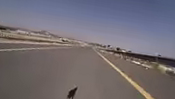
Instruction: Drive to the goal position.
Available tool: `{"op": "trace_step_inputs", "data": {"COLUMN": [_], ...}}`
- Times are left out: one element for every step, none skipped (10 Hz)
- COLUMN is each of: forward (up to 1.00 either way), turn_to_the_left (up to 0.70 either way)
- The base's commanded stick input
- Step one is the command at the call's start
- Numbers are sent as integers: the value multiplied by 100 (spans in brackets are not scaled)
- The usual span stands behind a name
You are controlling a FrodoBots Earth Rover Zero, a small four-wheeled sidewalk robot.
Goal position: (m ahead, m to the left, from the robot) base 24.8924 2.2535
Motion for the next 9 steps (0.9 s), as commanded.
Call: {"op": "trace_step_inputs", "data": {"forward": [70, 70, 70, 70, 70, 70, 70, 70, 70], "turn_to_the_left": [-1, -1, -1, -1, -1, -1, -1, -1, -1]}}
